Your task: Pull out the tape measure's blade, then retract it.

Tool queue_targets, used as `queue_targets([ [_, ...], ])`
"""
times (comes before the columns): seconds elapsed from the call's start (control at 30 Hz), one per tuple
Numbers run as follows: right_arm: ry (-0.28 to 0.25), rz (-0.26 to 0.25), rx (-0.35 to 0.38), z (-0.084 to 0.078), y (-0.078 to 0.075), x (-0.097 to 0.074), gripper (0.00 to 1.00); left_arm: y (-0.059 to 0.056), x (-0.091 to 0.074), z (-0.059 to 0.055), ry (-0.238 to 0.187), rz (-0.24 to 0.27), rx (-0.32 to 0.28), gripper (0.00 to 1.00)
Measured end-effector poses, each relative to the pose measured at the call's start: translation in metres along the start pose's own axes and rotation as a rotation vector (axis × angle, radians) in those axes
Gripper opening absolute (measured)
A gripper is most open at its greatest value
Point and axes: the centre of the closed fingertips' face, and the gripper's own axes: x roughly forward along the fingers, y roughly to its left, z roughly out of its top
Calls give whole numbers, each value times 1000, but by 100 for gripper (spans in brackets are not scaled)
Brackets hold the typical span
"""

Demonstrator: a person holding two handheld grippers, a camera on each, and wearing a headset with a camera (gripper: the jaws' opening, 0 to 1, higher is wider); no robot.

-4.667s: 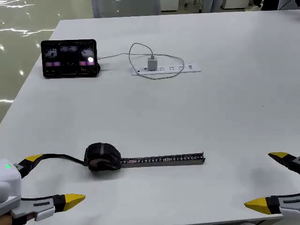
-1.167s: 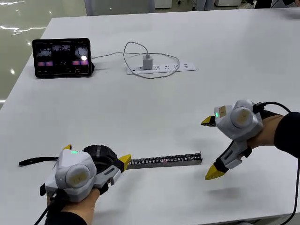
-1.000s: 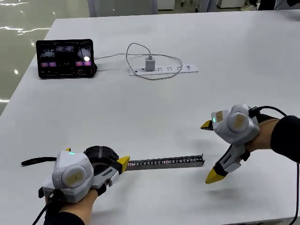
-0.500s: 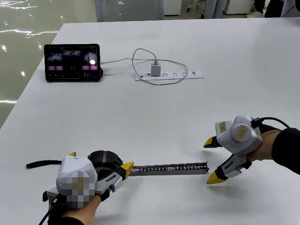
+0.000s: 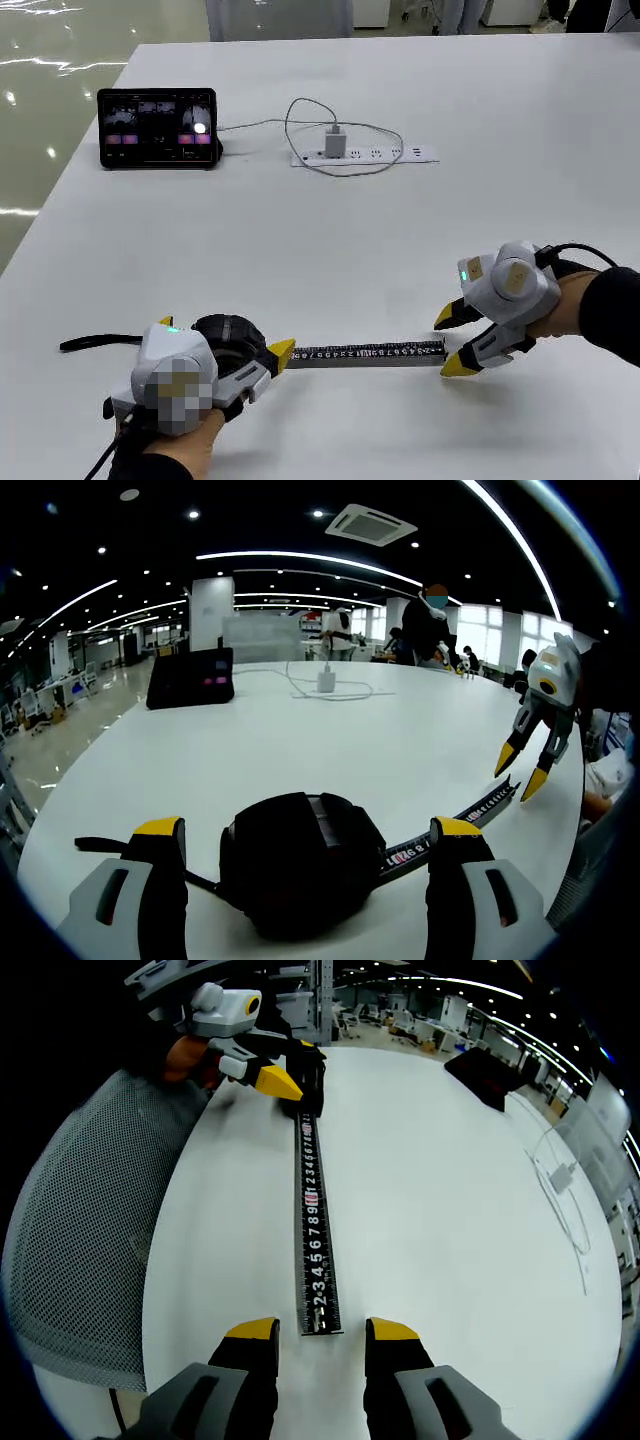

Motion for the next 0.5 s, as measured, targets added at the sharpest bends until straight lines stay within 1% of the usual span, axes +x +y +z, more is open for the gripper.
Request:
queue_targets([
  [0.33, 19, 8, -15, -1, 0, 2, 24, 0, -1, 0, 3, 3, 8, 99],
  [0.4, 20, 7, -15, -1, -1, 3, 23, 0, 0, -2, 12, 6, 19, 99],
  [0.5, 22, 10, -26, 0, 0, 4, 19, 0, 0, -3, 14, 6, 17, 98],
])
